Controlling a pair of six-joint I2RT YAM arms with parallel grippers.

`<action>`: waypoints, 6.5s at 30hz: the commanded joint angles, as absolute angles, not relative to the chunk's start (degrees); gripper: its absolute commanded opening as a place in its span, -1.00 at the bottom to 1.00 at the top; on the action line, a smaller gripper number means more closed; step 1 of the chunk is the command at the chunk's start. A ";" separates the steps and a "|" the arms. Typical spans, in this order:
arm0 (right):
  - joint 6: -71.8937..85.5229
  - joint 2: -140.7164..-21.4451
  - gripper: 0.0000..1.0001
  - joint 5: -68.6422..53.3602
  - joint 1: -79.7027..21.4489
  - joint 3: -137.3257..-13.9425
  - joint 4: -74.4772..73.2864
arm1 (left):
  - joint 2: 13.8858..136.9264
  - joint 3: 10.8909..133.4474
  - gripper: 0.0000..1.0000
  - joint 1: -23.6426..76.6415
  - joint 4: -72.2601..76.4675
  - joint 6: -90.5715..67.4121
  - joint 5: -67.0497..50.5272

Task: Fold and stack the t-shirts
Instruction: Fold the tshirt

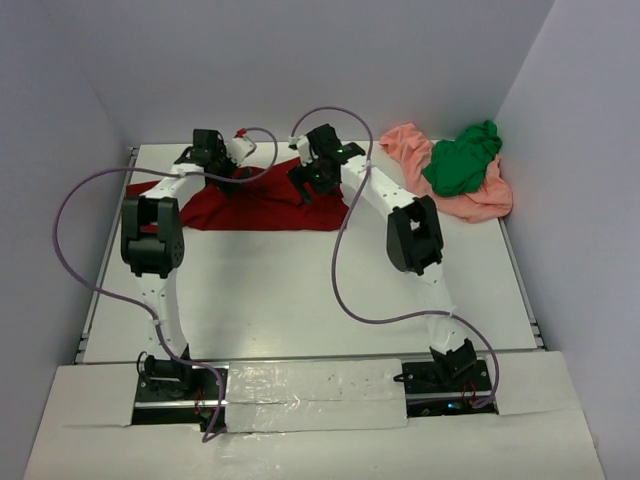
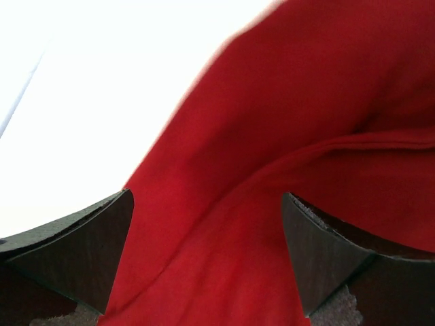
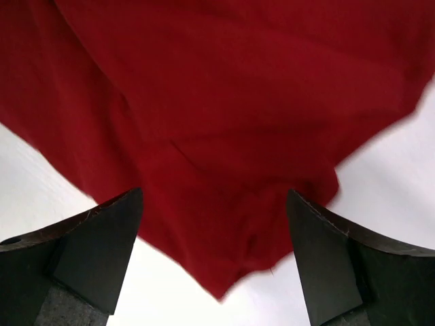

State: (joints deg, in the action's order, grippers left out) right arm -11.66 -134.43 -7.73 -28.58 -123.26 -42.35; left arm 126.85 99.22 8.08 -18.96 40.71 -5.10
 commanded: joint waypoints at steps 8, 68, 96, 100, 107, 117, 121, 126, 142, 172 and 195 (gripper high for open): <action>-13.01 -140.62 0.87 -5.45 -33.22 -132.27 -42.71 | 111.10 88.95 0.99 4.22 -0.53 24.53 -0.35; -8.88 -145.98 -0.93 7.19 -35.33 -139.30 -17.24 | 93.61 66.10 0.99 2.99 12.04 14.06 1.32; -8.62 -140.47 -1.00 16.02 -36.39 -130.53 -13.76 | 91.76 63.28 0.93 4.31 10.90 11.08 -1.31; -5.45 -134.84 -1.00 13.71 -35.25 -124.38 -18.02 | 92.63 64.25 0.94 4.57 5.38 9.23 -7.80; -2.91 -131.30 -1.00 8.80 -34.19 -119.61 -23.36 | 94.30 64.07 0.97 5.89 3.60 8.61 -10.11; 8.34 -142.47 -1.00 -7.19 -28.57 -138.42 -41.12 | 100.46 68.47 0.99 5.98 3.51 2.82 -0.26; 13.09 -144.40 -1.00 -13.00 -26.02 -138.96 -44.38 | 99.76 69.08 0.99 5.98 3.17 1.41 1.93; 15.20 -145.46 -1.00 -18.72 -23.12 -137.03 -47.29 | 97.92 69.96 0.99 5.80 1.06 1.76 3.16; 12.48 -135.71 -1.00 -19.61 -21.71 -122.09 -39.73 | 93.08 63.29 0.99 -7.11 -4.12 5.01 7.93; 10.54 -125.60 -1.00 -21.09 -22.32 -115.22 -37.44 | 114.08 68.29 -1.00 -19.42 -1.05 6.67 3.69; 3.08 -131.13 -1.00 -11.98 -33.65 -112.77 -33.67 | 109.95 61.79 -1.00 -25.93 -0.61 13.10 0.62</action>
State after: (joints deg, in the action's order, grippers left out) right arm 5.76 -131.15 -16.45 -30.72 -113.89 -37.43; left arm 110.37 63.24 -25.41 3.27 12.75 2.02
